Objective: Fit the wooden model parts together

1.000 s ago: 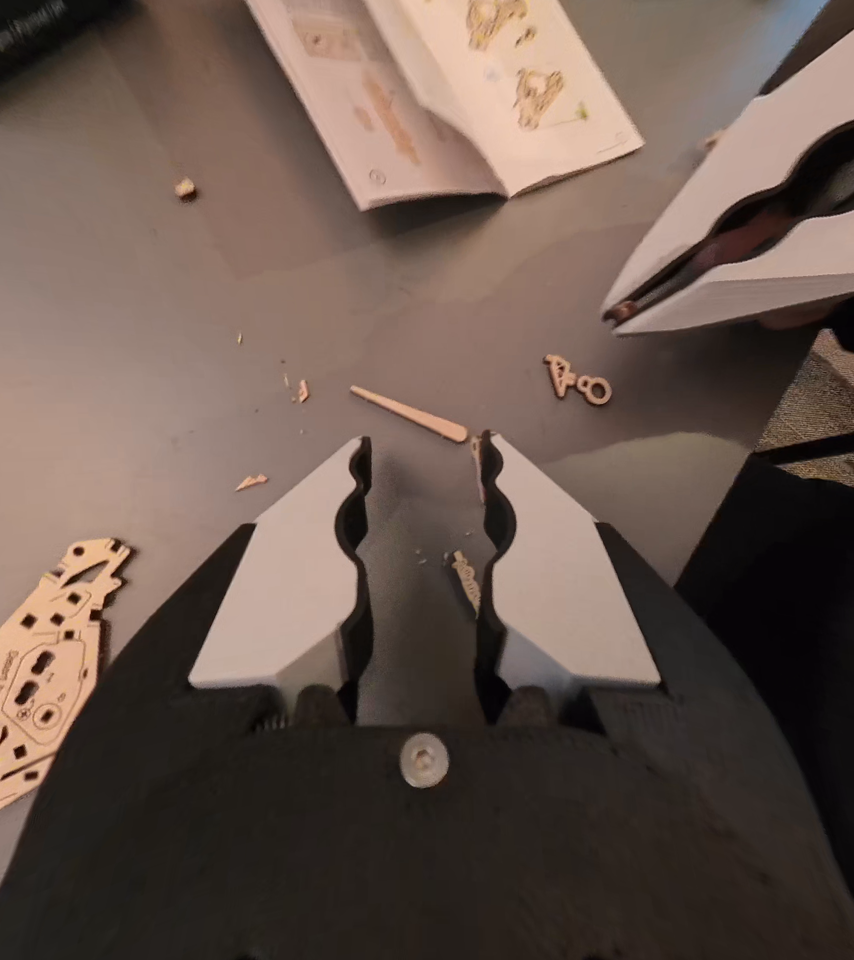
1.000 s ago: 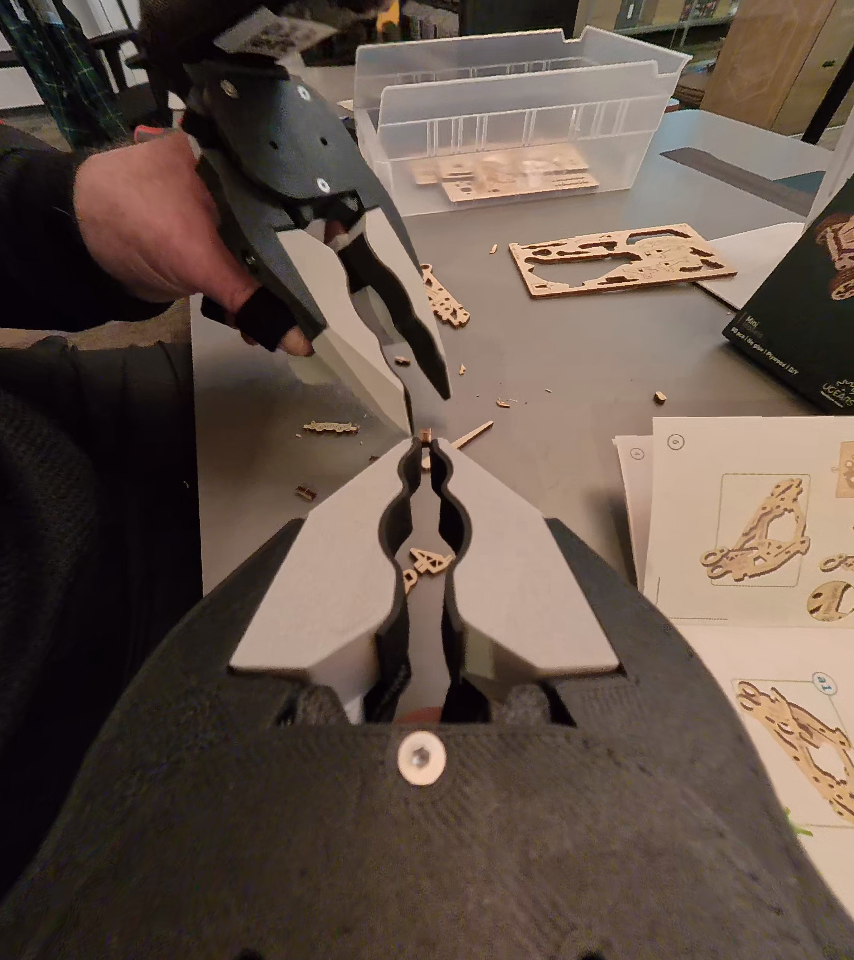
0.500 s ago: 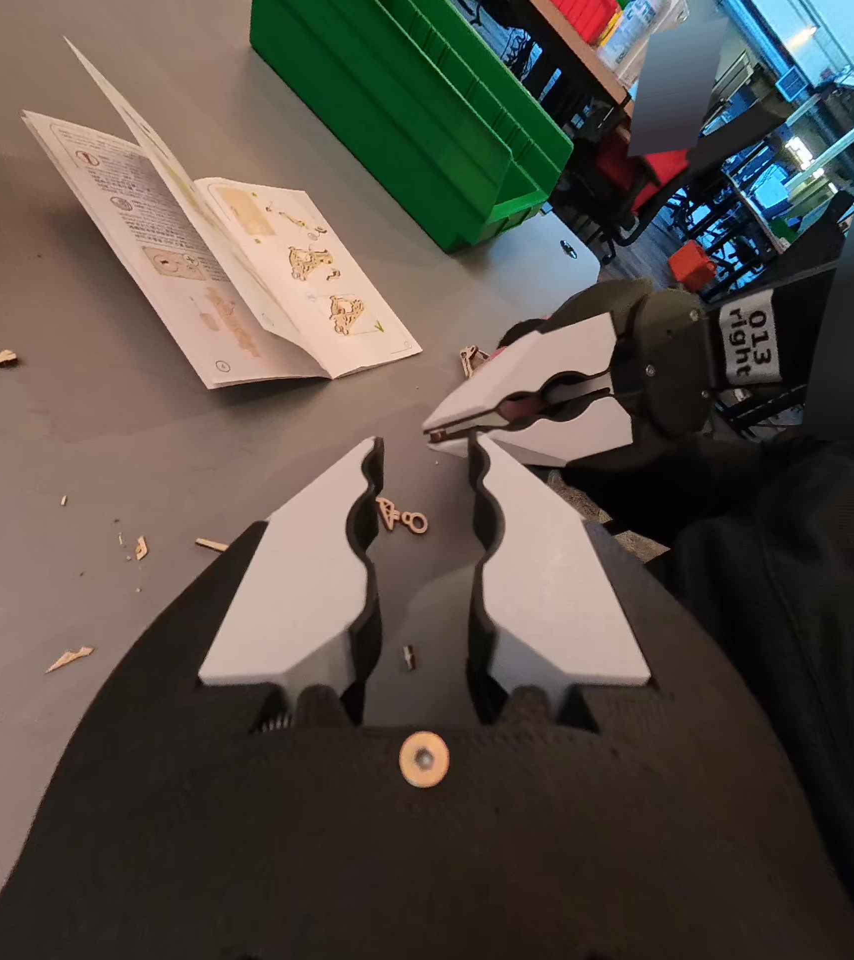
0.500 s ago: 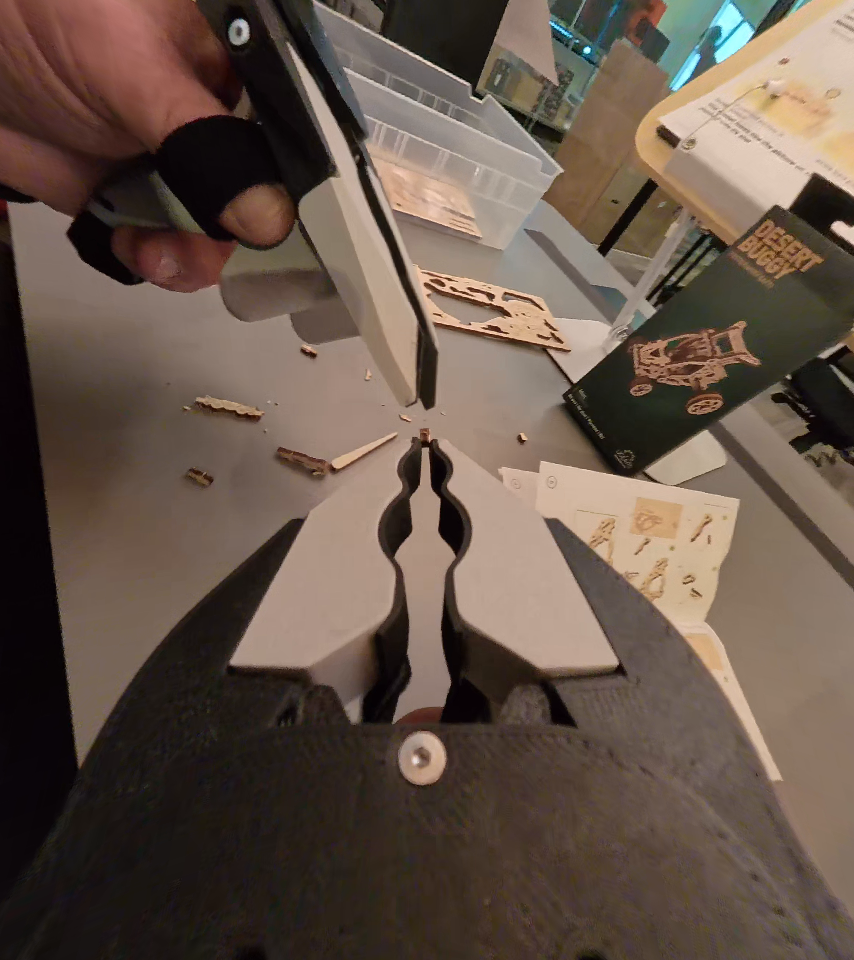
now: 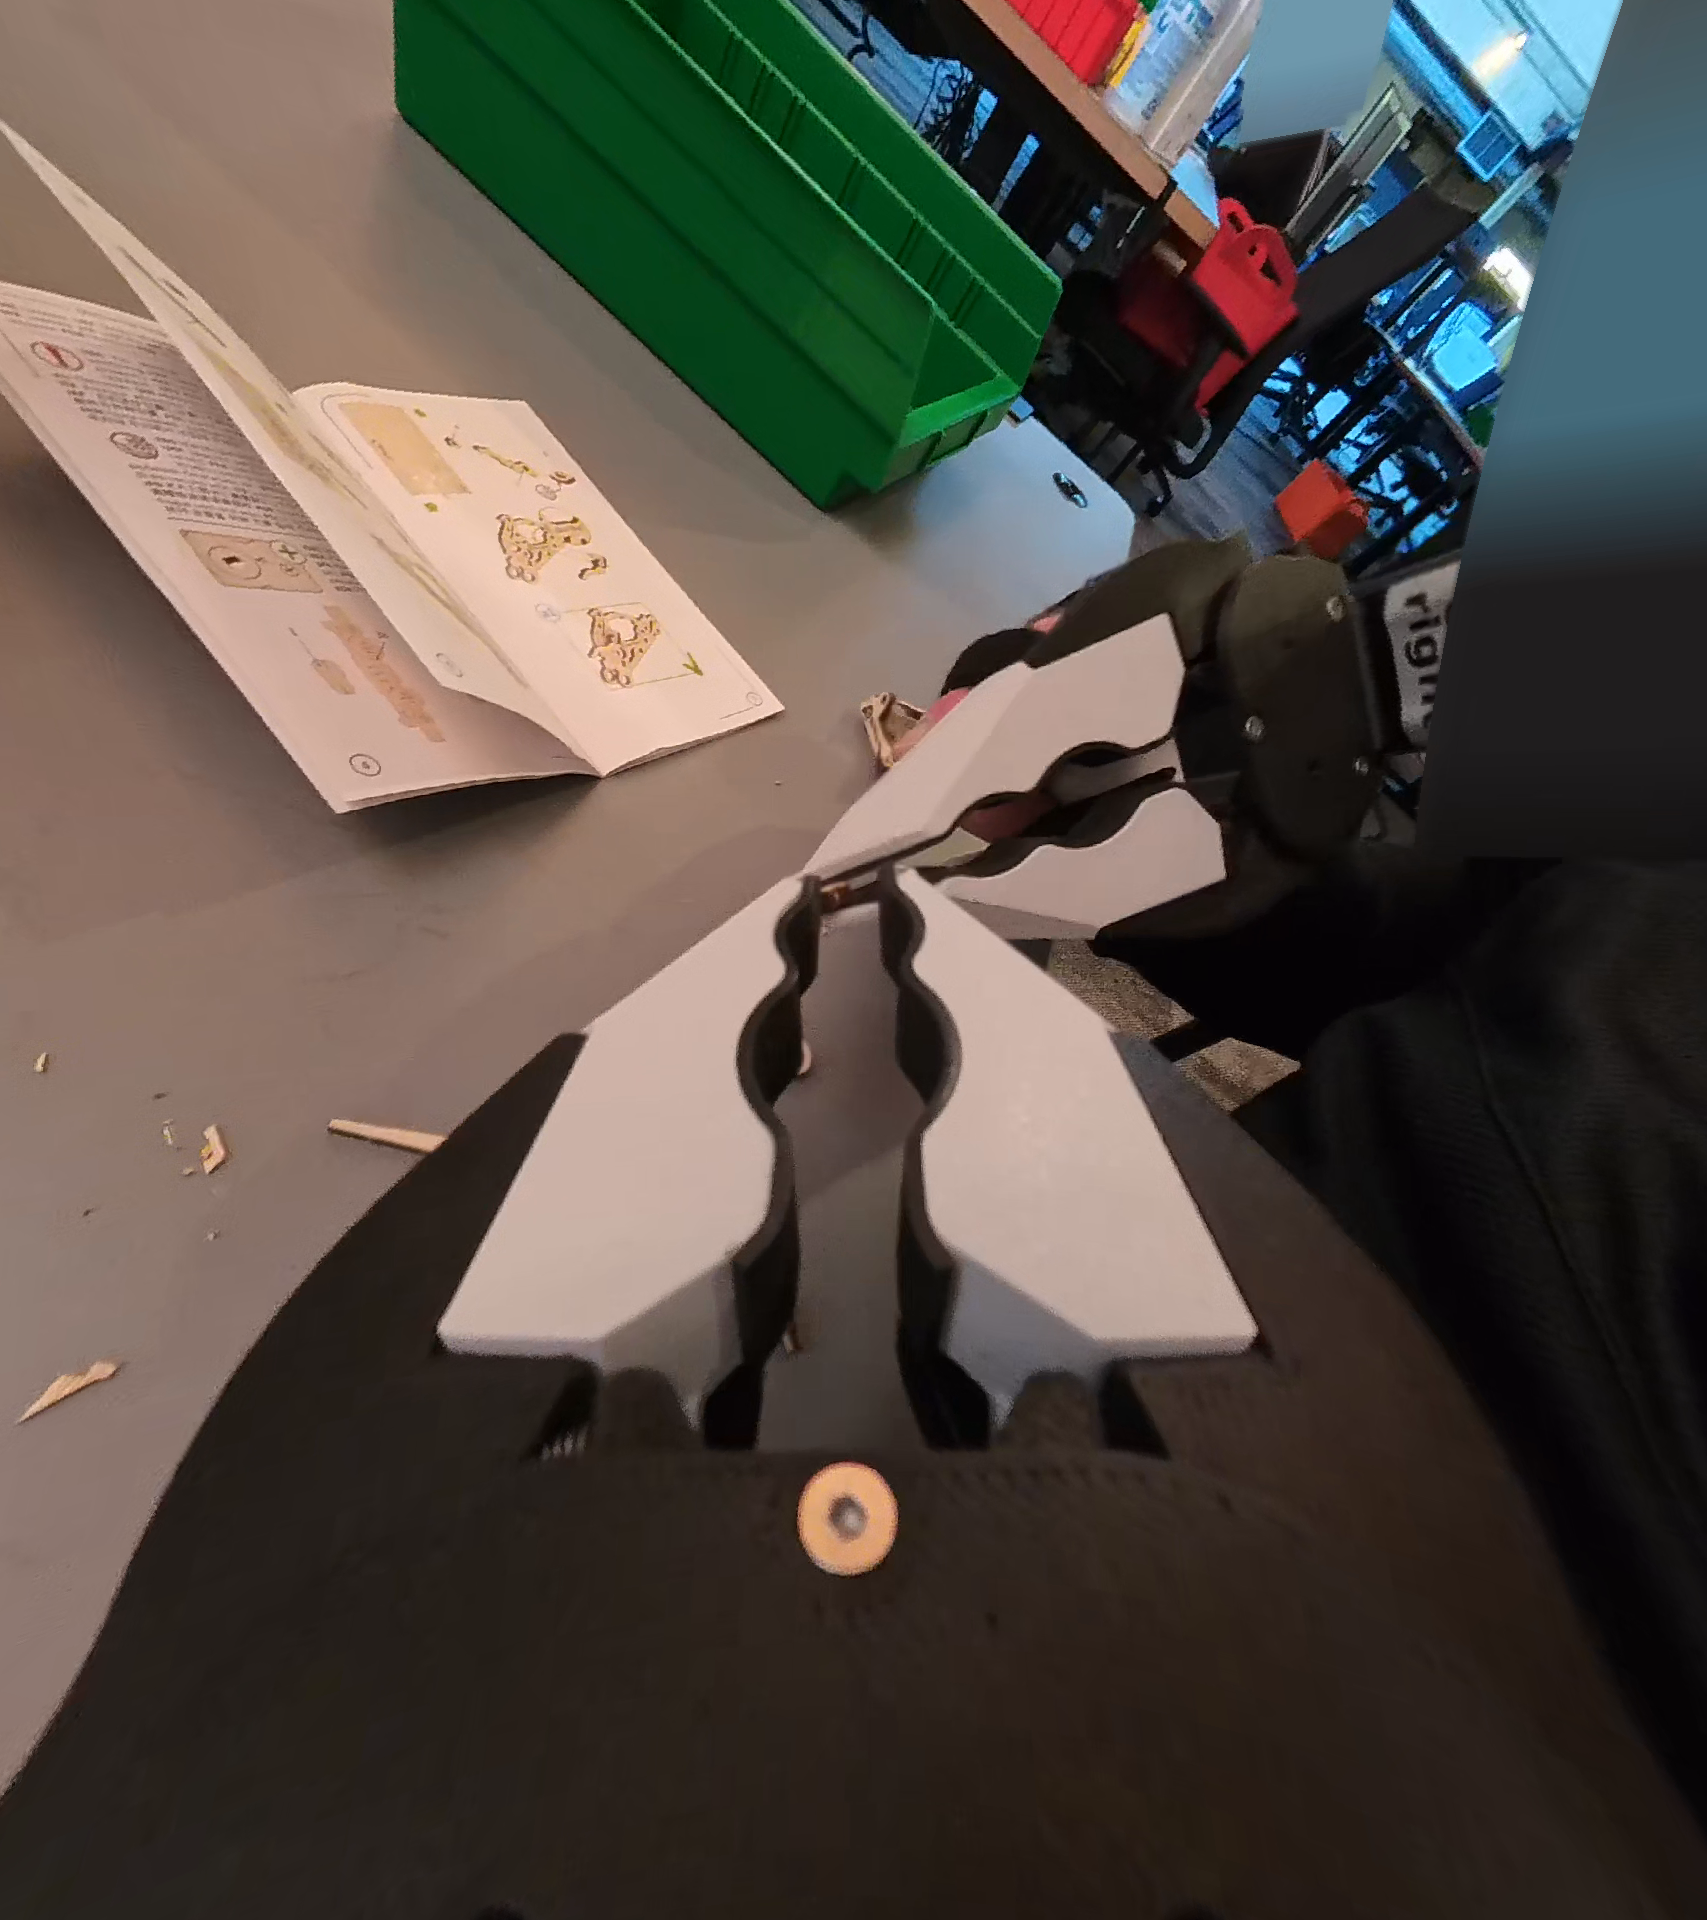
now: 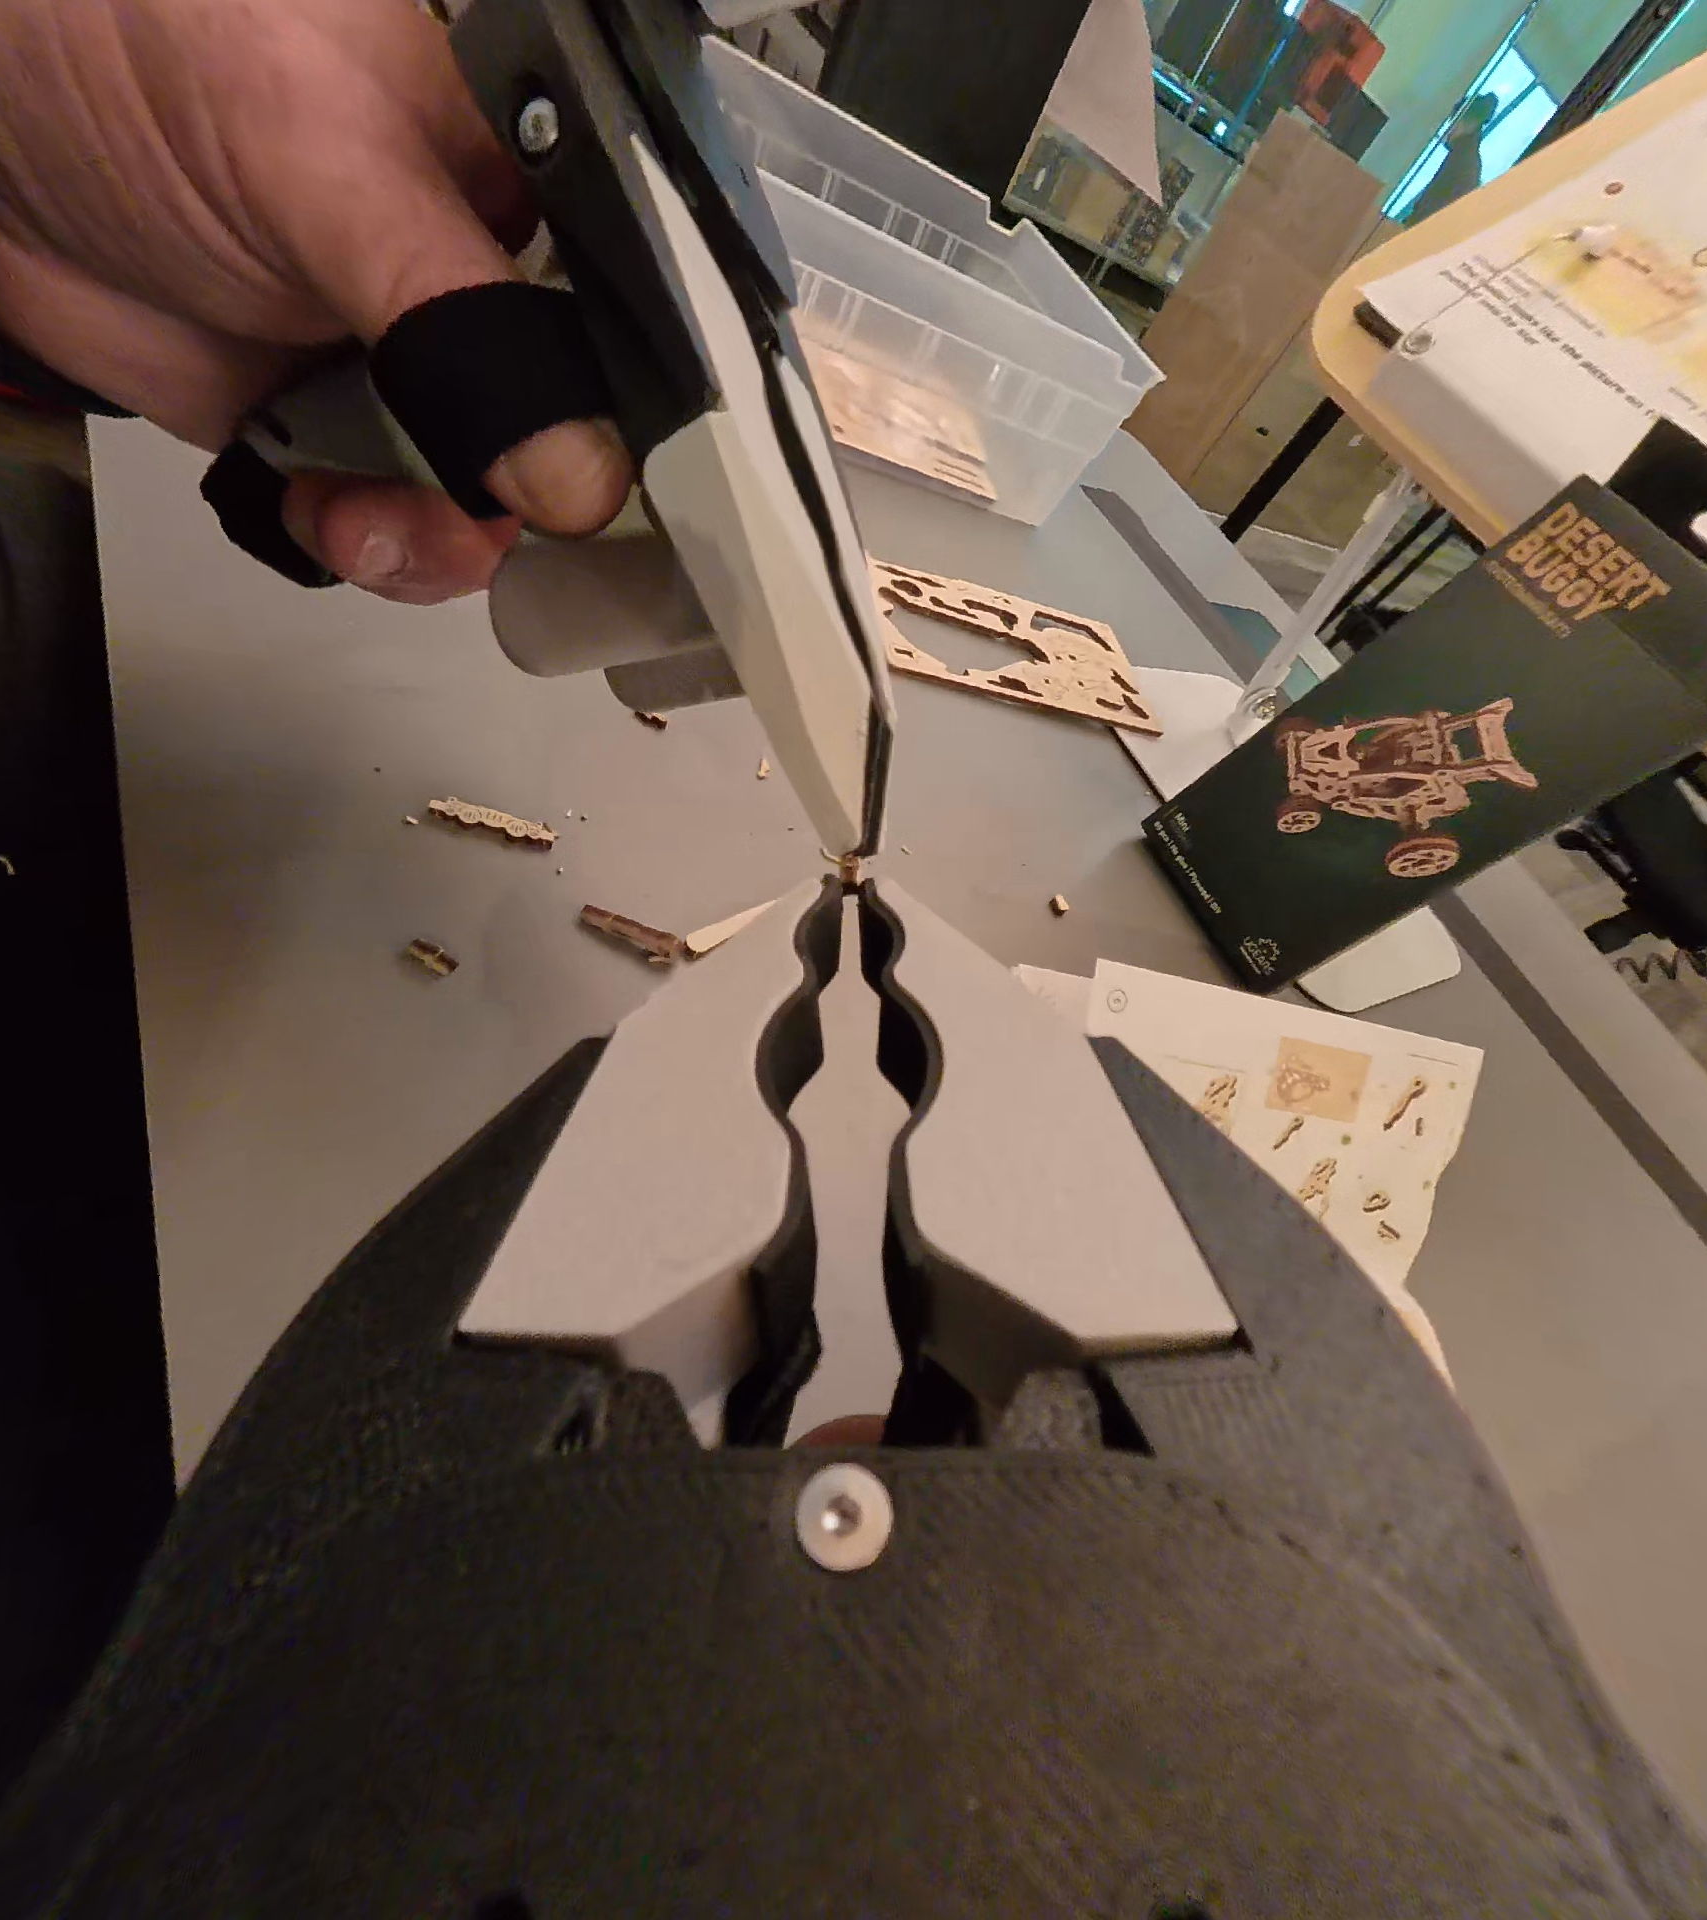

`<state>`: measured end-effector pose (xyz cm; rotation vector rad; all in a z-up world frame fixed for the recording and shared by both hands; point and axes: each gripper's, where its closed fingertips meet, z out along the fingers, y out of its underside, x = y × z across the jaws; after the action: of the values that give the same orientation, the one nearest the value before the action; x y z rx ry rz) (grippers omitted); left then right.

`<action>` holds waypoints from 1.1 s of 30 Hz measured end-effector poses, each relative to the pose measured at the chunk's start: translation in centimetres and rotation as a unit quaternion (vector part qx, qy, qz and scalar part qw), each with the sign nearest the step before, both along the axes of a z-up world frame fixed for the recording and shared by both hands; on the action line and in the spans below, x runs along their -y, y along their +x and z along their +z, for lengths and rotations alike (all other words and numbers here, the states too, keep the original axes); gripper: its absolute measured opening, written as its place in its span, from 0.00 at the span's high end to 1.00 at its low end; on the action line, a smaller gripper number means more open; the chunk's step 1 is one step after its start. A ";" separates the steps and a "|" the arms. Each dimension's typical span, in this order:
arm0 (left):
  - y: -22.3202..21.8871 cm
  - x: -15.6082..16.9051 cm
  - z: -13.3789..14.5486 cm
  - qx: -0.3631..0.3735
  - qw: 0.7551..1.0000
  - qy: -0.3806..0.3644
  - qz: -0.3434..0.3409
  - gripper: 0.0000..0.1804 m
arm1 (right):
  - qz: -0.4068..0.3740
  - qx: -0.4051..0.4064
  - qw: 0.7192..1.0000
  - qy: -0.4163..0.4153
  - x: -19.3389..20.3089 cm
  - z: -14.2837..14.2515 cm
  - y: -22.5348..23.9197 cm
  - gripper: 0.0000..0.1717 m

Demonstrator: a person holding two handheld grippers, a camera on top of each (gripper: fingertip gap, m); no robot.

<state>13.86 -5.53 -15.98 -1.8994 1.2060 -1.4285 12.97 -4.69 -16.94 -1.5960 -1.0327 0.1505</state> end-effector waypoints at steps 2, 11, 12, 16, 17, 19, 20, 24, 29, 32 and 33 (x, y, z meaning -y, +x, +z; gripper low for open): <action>-0.1 -0.2 -0.1 0.002 1.000 -0.001 0.002 0.99 | 0.004 0.002 1.000 0.010 0.2 0.2 -0.2 1.00; -0.3 0.3 0.0 0.032 0.998 -0.055 -0.011 0.95 | 0.013 -0.013 1.000 0.024 0.5 0.8 -0.4 1.00; -0.2 0.6 0.0 0.033 0.998 -0.056 -0.016 0.96 | 0.013 -0.011 1.000 0.023 0.4 0.7 -0.4 1.00; -0.4 1.0 0.0 0.031 0.998 -0.051 -0.012 0.99 | 0.022 -0.014 0.999 0.019 0.9 0.5 -0.7 1.00; -0.5 1.1 -0.1 0.030 0.998 -0.050 -0.009 0.99 | 0.021 -0.012 1.000 0.019 1.1 0.5 -0.8 1.00; -0.9 1.5 -0.5 0.023 0.998 -0.057 -0.007 0.99 | 0.026 -0.013 1.000 0.008 1.5 0.1 -1.1 1.00; -1.1 1.5 -0.7 0.022 0.998 -0.064 0.001 0.99 | 0.028 -0.019 0.999 0.002 1.7 0.0 -1.2 0.99; -1.7 2.4 -1.4 0.023 0.995 -0.093 0.007 0.99 | 0.032 -0.018 0.999 -0.007 2.4 -0.6 -1.8 0.98; -2.1 2.9 -2.3 0.022 0.992 -0.123 0.014 0.99 | 0.033 -0.021 0.999 -0.016 3.0 -1.4 -2.1 0.97; -2.1 2.7 -2.3 0.032 0.990 -0.133 0.020 0.99 | 0.030 -0.032 0.999 -0.025 2.9 -1.5 -2.0 0.96; -2.1 2.6 -2.2 0.036 0.990 -0.133 0.024 0.99 | 0.030 -0.037 0.999 -0.027 2.9 -1.4 -2.0 0.96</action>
<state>11.79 -8.17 -18.21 -2.0136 0.9691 -1.6867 11.01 -7.56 -18.35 -1.5970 -1.0267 0.2774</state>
